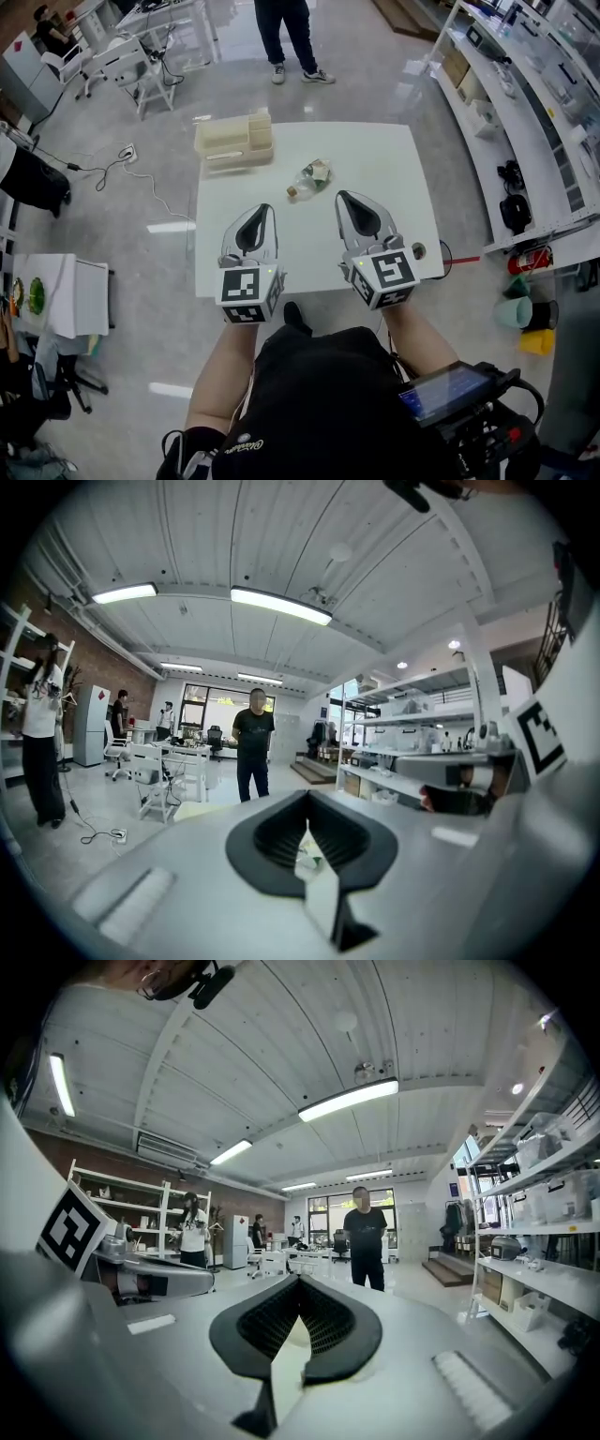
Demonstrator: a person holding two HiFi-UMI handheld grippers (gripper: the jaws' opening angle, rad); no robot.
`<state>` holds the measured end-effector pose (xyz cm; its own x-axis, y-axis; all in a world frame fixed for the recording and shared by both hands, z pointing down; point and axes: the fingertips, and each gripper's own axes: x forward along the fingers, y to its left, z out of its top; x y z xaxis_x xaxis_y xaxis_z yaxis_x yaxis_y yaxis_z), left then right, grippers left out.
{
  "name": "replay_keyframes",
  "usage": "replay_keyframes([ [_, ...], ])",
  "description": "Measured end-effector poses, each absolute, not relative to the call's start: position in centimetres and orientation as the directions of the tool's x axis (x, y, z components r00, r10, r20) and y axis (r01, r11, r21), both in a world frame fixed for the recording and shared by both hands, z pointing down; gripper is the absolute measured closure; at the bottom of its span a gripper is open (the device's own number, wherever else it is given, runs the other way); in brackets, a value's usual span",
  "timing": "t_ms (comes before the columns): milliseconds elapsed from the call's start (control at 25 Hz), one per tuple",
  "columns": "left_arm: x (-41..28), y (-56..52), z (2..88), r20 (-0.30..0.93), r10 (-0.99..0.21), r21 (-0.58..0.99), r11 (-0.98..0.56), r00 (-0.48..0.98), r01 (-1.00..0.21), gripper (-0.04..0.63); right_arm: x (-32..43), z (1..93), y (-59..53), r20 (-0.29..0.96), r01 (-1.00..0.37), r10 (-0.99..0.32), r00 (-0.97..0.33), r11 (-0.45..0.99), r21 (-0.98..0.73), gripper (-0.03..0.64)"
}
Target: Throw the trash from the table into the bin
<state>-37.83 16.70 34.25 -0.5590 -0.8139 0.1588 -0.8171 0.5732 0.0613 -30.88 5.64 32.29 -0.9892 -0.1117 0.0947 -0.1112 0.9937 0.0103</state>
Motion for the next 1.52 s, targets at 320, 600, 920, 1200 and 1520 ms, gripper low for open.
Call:
replay_keyframes([
  [320, -41.9, 13.4, 36.7, 0.210, -0.810, 0.077, 0.572, -0.547, -0.817, 0.588, -35.0, 35.4, 2.6, 0.147, -0.104, -0.102, -0.984, 0.995, -0.005, 0.618],
  [600, -43.1, 13.3, 38.7, 0.276, -0.787, 0.102, 0.595, -0.552, -0.797, 0.588, -36.6, 37.0, 1.4, 0.212, -0.098, -0.094, -0.973, 0.995, -0.005, 0.618],
  [920, -46.5, 9.2, 46.9, 0.415, -0.730, 0.107, 0.632, -0.543, -0.768, 0.588, -41.3, 44.8, -2.9, 0.330, -0.097, -0.078, -0.941, 0.994, -0.041, 0.618],
  [1200, -48.3, 7.9, 51.1, 0.485, -0.699, 0.107, 0.645, -0.526, -0.757, 0.588, -45.1, 50.1, -3.9, 0.427, -0.026, -0.026, -0.904, 1.000, 0.006, 0.618],
  [1520, -49.1, 8.8, 52.8, 0.503, -0.683, 0.135, 0.668, -0.530, -0.732, 0.588, -49.5, 57.1, -3.3, 0.731, 0.643, 0.188, -0.656, 0.646, 0.412, 0.414],
])
